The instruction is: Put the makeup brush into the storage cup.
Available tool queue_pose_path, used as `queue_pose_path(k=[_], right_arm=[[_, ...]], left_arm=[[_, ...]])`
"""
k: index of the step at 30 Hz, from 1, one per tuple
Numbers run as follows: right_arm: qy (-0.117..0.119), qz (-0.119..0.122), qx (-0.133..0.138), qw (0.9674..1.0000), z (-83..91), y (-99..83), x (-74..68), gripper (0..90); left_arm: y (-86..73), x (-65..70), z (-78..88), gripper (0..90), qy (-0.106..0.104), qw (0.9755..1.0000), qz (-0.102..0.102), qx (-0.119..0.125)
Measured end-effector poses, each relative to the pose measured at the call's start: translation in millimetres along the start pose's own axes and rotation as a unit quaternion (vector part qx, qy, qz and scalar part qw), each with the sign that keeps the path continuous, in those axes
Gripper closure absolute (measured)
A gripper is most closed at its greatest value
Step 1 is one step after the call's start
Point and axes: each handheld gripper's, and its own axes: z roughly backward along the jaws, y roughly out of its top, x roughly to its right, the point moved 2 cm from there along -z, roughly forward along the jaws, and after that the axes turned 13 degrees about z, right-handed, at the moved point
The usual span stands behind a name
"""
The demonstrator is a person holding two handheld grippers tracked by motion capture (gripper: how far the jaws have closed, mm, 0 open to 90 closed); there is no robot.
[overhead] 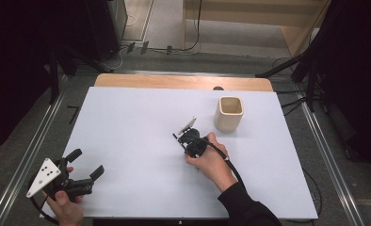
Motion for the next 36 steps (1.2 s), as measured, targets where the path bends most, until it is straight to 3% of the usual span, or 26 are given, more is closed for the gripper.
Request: queue_pose_path(k=[3, 6, 8, 10, 13, 14, 17, 19, 23, 26, 29, 30, 32, 36], right_arm=[[-0.013, 0.0, 0.027, 0.9995, 3.2, -4.2, -0.1, 87.3], [-0.001, 0.0, 0.072, 0.9974, 13.3, -9.8, 1.3, 87.3], [-0.002, 0.002, 0.097, 0.9953, 21.3, -14.2, 2.7, 87.3], [0.001, 0.006, 0.12, 0.9928, 28.5, -18.8, 4.0, 87.3], [0.0, 0.01, 0.138, 0.9904, 34.6, -23.4, 4.6, 87.3], [-0.003, 0.013, 0.153, 0.9881, 40.1, -27.4, 5.3, 87.3], [-0.003, 0.018, 0.169, 0.9854, 47.3, -31.6, 7.2, 87.3], [0.004, 0.016, 0.179, 0.9837, 51.9, -33.9, 9.3, 87.3], [0.012, 0.011, 0.198, 0.98, 57.6, -38.3, 15.1, 87.2], [0.015, 0.014, 0.205, 0.9785, 57.5, -41.6, 19.7, 87.2], [0.019, 0.019, 0.213, 0.9767, 59.1, -44.4, 22.5, 87.2], [0.02, 0.018, 0.217, 0.9758, 59.8, -44.9, 23.2, 87.2], [0.022, 0.021, 0.223, 0.9744, 61.8, -45.9, 24.3, 87.2], [0.026, 0.024, 0.233, 0.9719, 64.9, -47.6, 24.6, 87.2]], left_arm=[[-0.3, 5.9, -13.0, 0.0, -0.019, 0.9996, 0.005, -0.022], [3.1, 13.3, -24.7, 0.5, -0.033, 0.9988, 0.014, -0.032], [5.0, 16.2, -27.7, 5.8, -0.029, 0.9989, 0.015, -0.033], [10.0, 21.2, -32.3, 12.1, -0.04, 0.9983, 0.025, -0.033], [14.7, 29.0, -38.8, 12.3, -0.046, 0.9983, 0.02, -0.03], [16.0, 32.6, -45.5, 12.3, -0.046, 0.9983, 0.017, -0.033], [16.7, 35.8, -54.7, 12.8, -0.046, 0.9981, 0.014, -0.038], [18.8, 40.8, -68.7, 13.6, -0.059, 0.9971, 0.015, -0.046], [21.2, 43.5, -81.4, 13.7, -0.078, 0.9961, 0.014, -0.039], [22.2, 42.6, -85.6, 14.2, -0.078, 0.9961, 0.022, -0.035], [26.5, 42.4, -89.4, 14.4, -0.072, 0.9966, 0.016, -0.036], [31.7, 47.8, -93.3, 14.6, -0.068, 0.9969, 0.002, -0.04], [34.4, 51.7, -94.9, 14.6, -0.068, 0.9969, -0.007, -0.038], [45.5, 69.8, -109.5, 14.6, -0.096, 0.9945, -0.015, -0.04]])
